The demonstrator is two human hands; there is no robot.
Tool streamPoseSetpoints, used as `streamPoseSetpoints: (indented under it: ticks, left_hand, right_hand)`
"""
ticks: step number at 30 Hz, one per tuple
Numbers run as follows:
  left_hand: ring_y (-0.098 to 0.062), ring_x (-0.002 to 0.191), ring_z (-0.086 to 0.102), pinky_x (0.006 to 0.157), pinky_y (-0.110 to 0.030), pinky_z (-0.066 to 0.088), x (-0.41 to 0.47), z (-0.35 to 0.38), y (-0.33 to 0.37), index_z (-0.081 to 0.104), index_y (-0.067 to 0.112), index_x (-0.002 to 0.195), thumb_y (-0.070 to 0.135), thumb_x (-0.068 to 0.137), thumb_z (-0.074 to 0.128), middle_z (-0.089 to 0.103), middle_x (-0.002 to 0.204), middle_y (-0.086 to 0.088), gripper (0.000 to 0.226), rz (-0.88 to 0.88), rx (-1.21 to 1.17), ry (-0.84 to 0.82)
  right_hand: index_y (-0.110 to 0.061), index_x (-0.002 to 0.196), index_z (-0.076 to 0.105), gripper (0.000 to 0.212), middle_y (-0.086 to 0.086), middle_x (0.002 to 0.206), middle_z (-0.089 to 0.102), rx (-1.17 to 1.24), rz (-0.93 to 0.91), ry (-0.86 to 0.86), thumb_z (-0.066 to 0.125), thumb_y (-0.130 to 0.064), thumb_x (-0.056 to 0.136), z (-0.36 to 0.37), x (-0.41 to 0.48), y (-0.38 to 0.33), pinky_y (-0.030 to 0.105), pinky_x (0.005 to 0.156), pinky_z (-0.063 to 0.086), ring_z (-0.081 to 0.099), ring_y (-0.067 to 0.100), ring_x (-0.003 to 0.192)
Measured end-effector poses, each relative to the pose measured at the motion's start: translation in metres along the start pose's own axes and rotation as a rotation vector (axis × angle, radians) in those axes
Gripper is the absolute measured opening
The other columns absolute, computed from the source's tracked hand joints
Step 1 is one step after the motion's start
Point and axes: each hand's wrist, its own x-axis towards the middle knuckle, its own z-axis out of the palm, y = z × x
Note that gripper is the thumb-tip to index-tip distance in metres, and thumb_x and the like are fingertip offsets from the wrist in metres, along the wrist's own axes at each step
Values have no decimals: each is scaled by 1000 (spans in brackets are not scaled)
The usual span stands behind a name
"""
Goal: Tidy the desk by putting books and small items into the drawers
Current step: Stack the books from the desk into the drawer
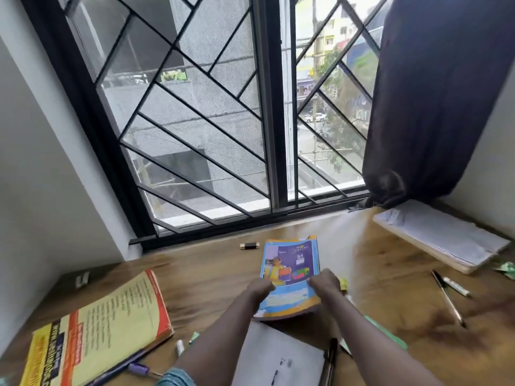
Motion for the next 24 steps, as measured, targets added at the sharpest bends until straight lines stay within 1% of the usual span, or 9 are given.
streamPoseSetpoints:
  ticks: [3,6,10,13,15,17,20,22,24]
  left_hand:
    - [-22,98,49,82,-28,38,-13,1,-4,56,1,119,23,68,59,52,109,-10,56,29,-80,-59]
    - [-16,101,46,72,-23,39,-48,5,5,56,9,117,26,84,60,49,113,-1,37,140,-123,-94]
    - [-14,95,51,67,-23,39,-89,13,21,58,7,123,42,97,44,61,122,-7,45,371,-256,17]
    - [-8,83,54,63,-20,42,-129,17,35,52,18,122,48,95,45,61,102,3,41,427,-539,-58]
    - [-9,74,55,54,-18,43,-155,18,40,51,25,113,45,93,51,57,85,6,29,484,-657,-124]
    - [-13,67,51,51,-19,42,-177,24,35,52,23,112,39,88,62,51,77,1,31,572,-713,-106]
    - [-23,73,55,53,-23,46,-206,38,10,54,11,110,10,84,64,57,85,-10,27,638,-840,38]
    - [-24,73,54,59,-26,47,-222,44,-13,55,7,102,-4,73,55,58,84,-13,31,701,-928,64]
    - [-23,69,54,61,-27,50,-244,51,-35,54,5,98,-13,71,45,58,80,-11,34,710,-998,53]
  right_hand:
    - [-7,96,45,12,15,101,53,147,-141,-20,53,-7,87,-15,-16,-14,33,68,44,53,27,89]
    - [-7,87,42,11,15,90,51,135,-306,19,51,-2,86,-33,-41,-32,32,55,32,48,25,78]
    - [-7,96,53,12,25,94,64,39,-552,121,49,-1,86,-49,-87,-42,34,63,39,59,35,82]
    - [-11,112,52,21,26,98,67,-130,-723,256,45,-12,92,-53,-123,-33,43,73,49,64,42,92]
    - [-23,116,41,24,23,94,69,-277,-833,348,44,-16,94,-54,-145,-20,45,73,50,65,43,90]
    - [-30,107,33,32,13,80,72,-392,-1004,413,52,-14,88,-56,-168,-5,40,60,52,68,39,74]
    - [-28,95,44,28,0,56,65,-431,-1113,451,58,-22,72,-69,-214,25,26,38,44,64,25,46]
    - [-31,96,57,24,-2,68,71,-376,-1121,400,57,-34,72,-76,-238,48,28,46,49,68,22,60]
    - [-30,103,69,32,-1,96,74,-213,-998,187,56,-46,78,-90,-262,68,31,71,52,69,19,90]
